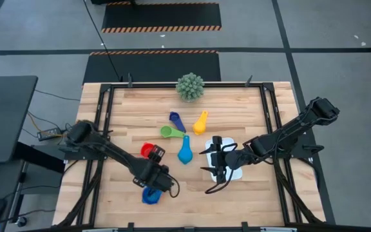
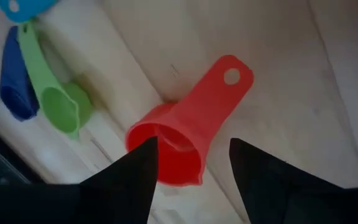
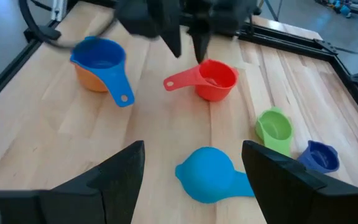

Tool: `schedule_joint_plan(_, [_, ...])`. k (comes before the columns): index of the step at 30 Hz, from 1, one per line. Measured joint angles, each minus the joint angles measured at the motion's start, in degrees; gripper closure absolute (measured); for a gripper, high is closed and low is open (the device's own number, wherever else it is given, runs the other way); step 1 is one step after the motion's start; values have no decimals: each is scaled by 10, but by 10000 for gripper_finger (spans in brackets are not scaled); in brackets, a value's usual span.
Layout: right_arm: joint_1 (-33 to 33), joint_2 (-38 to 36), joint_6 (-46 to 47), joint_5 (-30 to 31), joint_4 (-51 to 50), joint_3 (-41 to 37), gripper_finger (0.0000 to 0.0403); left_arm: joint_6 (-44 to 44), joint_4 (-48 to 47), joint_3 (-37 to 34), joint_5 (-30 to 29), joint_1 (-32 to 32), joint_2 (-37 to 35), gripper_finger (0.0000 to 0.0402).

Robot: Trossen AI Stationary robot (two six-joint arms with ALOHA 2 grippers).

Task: Nest measuring cups in basket
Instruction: Stack the red measuring cup into the blue measuring cup

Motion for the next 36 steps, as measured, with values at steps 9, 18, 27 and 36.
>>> schedule_joint_plan(9, [-15,0,4,-1,1,0,126,-42,120,-153,6,3,-121,198])
schedule_joint_plan(18, [-27,0,-3,-28,4,0,126,-61,198,-235,23,24,-163,198])
schedule_joint_plan(27, [-32,0,-6,-32,2,0,126,-23,235,-268,31,51,-162,198])
schedule_joint_plan(36, [-32,0,-10,-32,3,0,126,-23,241,-274,68,78,-162,230])
